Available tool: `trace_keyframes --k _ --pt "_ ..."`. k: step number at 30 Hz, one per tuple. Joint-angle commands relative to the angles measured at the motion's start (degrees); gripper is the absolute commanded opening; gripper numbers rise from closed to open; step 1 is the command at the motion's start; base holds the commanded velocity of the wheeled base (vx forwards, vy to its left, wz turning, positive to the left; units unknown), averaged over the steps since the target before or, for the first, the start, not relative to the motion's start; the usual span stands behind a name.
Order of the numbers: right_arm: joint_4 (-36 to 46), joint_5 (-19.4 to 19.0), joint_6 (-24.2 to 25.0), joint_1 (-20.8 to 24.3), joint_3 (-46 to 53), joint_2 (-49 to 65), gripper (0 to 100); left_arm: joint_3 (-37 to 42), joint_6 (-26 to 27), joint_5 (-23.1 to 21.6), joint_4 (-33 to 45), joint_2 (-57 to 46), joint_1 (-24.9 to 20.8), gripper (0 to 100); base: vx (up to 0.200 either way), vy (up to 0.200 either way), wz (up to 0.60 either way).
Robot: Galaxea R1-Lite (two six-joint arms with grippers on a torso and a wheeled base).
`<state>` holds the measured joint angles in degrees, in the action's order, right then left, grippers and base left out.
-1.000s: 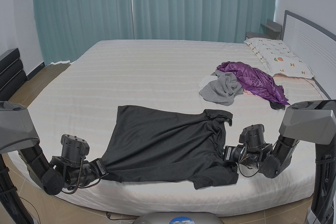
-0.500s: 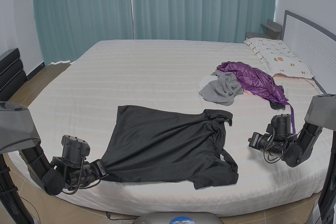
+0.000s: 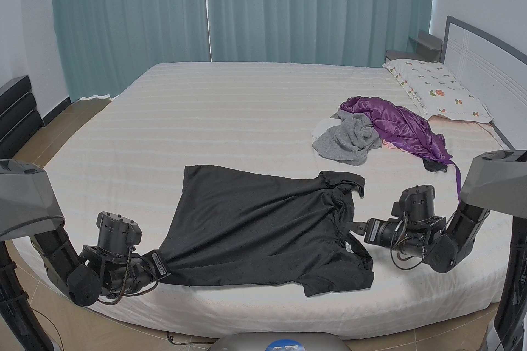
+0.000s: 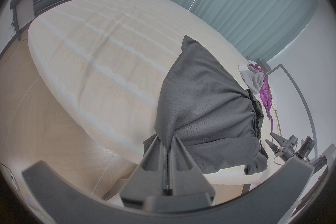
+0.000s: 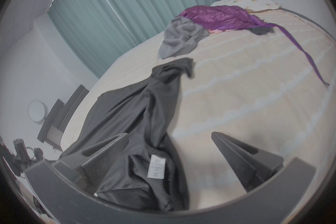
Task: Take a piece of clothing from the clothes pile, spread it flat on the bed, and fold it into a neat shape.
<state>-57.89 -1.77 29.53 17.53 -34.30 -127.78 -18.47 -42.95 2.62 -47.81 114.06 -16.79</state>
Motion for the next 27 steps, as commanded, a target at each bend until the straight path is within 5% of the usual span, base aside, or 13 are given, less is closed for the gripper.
trace_keyframes --k 1,3,4,12,27 --pt "0.76 0.36 -0.61 3.21 -1.99 -4.14 100 0.01 -0.03 0.02 -0.09 0.38 0.00 0 0.000 0.000 0.00" --pt "1.03 0.36 -0.87 3.39 -2.43 -5.20 100 0.01 -0.03 0.02 -0.09 0.47 0.00 0 0.000 0.000 0.00" --pt "1.03 0.36 -0.96 3.48 -2.52 -5.81 0 0.01 -0.03 0.02 -0.09 0.64 0.00 0 0.000 0.000 0.00" --pt "0.94 0.36 -1.05 2.33 -1.99 -5.81 0 -0.08 -0.03 0.02 -0.18 1.35 0.00 0 0.000 0.000 0.00" --pt "-2.14 -3.95 1.24 -9.53 5.65 2.27 0 -0.08 0.06 0.02 -0.18 2.14 -0.09 0 0.000 0.000 0.00"
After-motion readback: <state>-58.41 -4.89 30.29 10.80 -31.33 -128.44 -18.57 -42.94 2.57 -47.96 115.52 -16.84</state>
